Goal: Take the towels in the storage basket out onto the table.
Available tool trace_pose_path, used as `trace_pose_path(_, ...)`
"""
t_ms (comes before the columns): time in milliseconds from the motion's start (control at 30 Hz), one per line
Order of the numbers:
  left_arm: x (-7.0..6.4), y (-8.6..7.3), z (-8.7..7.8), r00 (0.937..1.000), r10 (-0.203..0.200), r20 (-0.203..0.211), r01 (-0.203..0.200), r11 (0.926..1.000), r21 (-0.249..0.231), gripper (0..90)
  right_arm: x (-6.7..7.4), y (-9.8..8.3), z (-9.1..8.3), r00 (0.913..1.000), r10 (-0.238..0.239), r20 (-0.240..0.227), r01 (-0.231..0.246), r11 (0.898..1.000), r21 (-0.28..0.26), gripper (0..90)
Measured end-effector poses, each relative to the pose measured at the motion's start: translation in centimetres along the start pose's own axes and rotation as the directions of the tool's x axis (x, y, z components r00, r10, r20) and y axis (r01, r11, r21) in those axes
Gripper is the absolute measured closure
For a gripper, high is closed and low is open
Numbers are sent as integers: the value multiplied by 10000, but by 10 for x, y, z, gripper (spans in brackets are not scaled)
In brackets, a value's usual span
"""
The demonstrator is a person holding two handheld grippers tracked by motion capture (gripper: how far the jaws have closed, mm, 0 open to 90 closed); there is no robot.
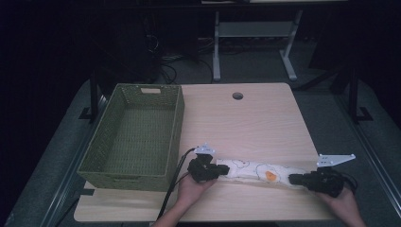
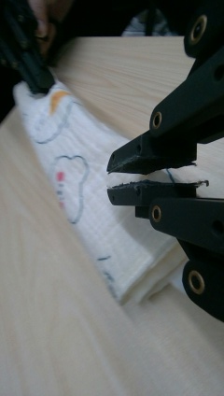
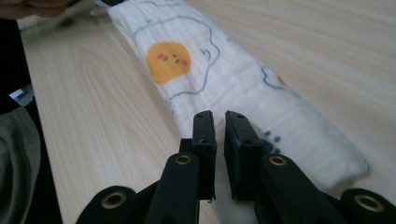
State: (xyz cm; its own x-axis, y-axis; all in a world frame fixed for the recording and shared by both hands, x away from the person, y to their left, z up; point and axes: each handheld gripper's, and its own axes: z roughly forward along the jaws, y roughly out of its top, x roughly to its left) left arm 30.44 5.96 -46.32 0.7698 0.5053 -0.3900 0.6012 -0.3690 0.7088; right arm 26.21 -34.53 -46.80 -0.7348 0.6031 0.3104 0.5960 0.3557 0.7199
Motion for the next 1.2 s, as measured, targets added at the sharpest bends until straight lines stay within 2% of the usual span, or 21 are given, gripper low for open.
trace_pose_path(100,3,-6,3,9998,-166,-75,169,9991,392,820,-3,-7,3,9999,94,117,-96,9998,148,827)
trace_pose_path(133,3,-8,4,9998,-173,-100,178,9983,557,821,-4,-9,3,9998,158,97,-158,9999,32,829)
trace_pose_path(267,3,-10,3,9999,-155,-5,156,9988,456,812,-5,-11,0,9996,254,159,-254,9997,-18,814)
trace_pose_path(400,-2,-1,-4,9997,-164,187,166,9998,-144,793,3,-2,-5,9998,8,221,-1,9996,-286,793)
trace_pose_path(500,-8,7,-2,9994,0,352,8,9997,-235,793,12,10,-3,9993,-355,135,360,9987,-350,790)
trace_pose_path(600,-13,11,5,9984,118,560,-102,9995,-295,794,15,15,5,9986,-516,58,518,9983,-283,785)
trace_pose_path(700,-16,10,17,9982,74,603,-74,10000,3,794,15,15,12,9987,-518,13,518,9986,-135,785)
trace_pose_path(833,-14,7,27,9991,-21,425,-6,9979,648,793,13,9,17,9987,-498,84,495,9984,281,788)
trace_pose_path(867,-13,5,29,9995,75,306,-102,9962,862,794,12,8,18,9987,-505,119,501,9981,359,791)
trace_pose_path(900,-13,4,29,9995,56,307,-83,9961,884,794,11,6,19,9983,-540,216,530,9975,466,795)
trace_pose_path(1000,-12,4,29,9996,43,293,-68,9963,858,795,10,3,19,9991,-394,168,388,9988,311,801)
trace_pose_path(1067,-13,5,27,9993,126,354,-155,9965,821,783,9,4,19,9985,-509,179,503,9981,345,792)
trace_pose_path(1133,-14,7,22,9988,129,474,-149,9990,429,778,11,6,16,9985,-522,186,518,9984,210,787)
trace_pose_path(1200,-15,9,15,9989,141,436,-149,9997,189,778,9,7,8,9989,-422,184,424,9990,-149,781)
